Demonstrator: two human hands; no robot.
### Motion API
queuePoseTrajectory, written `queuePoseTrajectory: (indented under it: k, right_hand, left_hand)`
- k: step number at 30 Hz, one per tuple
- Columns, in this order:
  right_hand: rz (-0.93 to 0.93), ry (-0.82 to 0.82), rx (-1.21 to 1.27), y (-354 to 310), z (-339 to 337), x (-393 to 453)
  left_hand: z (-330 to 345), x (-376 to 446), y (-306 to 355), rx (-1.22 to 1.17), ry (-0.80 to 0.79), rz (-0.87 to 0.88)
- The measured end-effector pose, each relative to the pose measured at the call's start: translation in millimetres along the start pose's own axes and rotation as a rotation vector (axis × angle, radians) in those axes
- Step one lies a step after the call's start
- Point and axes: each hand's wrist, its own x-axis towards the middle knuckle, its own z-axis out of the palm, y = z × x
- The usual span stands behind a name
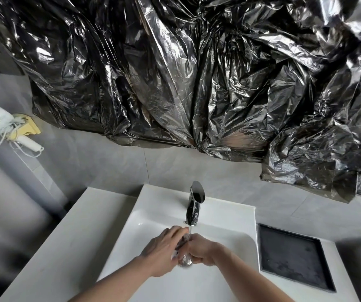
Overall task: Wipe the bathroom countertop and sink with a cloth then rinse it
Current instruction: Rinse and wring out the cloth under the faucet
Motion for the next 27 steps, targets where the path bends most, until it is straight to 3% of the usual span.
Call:
queuePoseTrajectory:
  k: [7, 10, 15, 17, 22, 27]
  right_hand:
    - [-0.162, 0.288, -0.638, -10, 5, 11]
    - [-0.195, 0.394, -0.770, -3, 6, 10]
    - [-0.241, 0.498, -0.956, 11, 6, 10]
    - [-0.264, 0.522, -0.949, 18, 4, 12]
    - [-0.298, 0.538, -0.656, 26, -5, 15]
    - [-0.307, 0.461, -0.410, 38, -20, 13]
  left_hand:
    - [-17, 33, 7, 0.232, -0.014, -0.186]
    - [-18, 45, 14, 0.279, -0.109, -0.256]
    - [-10, 58, 18, 0.113, -0.354, -0.334]
    - [-4, 63, 14, 0.055, -0.412, -0.357]
    - [-1, 58, 12, -0.300, -0.178, -0.369]
    - [9, 39, -1, -0.641, -0.043, -0.318]
